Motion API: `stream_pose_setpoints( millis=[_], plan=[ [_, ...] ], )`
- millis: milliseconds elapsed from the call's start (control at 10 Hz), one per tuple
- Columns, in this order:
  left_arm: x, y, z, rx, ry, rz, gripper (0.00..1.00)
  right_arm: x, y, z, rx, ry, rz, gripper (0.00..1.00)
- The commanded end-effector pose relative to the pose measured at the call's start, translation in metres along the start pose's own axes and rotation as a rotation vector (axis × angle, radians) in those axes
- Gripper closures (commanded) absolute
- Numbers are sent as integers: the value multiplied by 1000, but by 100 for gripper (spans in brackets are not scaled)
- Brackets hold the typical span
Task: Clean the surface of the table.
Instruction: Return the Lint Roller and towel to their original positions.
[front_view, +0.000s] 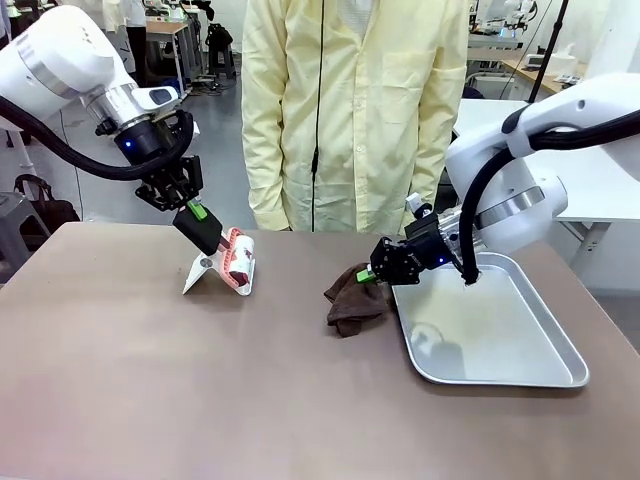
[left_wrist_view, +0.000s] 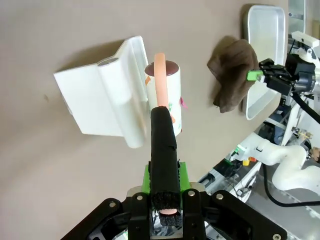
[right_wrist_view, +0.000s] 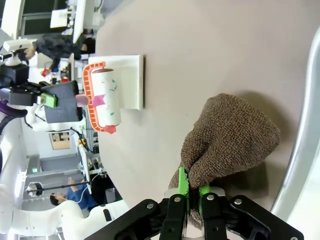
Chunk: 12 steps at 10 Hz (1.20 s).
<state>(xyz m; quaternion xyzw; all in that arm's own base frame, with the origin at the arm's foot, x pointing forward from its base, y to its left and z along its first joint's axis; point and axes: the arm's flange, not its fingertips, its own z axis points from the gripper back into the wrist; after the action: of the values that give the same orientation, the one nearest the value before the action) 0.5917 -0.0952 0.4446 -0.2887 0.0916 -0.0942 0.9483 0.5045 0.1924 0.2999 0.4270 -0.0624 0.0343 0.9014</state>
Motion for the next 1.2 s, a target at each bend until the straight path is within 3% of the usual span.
stream_pose_setpoints(
  millis=[0, 1100],
  plan=[
    [5, 2, -5, -25, -24, -7, 78, 8, 4, -3, -20, 10, -32, 91],
    [11, 8, -15, -11, -6, 20, 78, 1, -1, -1, 0, 1, -5, 91]
  ],
)
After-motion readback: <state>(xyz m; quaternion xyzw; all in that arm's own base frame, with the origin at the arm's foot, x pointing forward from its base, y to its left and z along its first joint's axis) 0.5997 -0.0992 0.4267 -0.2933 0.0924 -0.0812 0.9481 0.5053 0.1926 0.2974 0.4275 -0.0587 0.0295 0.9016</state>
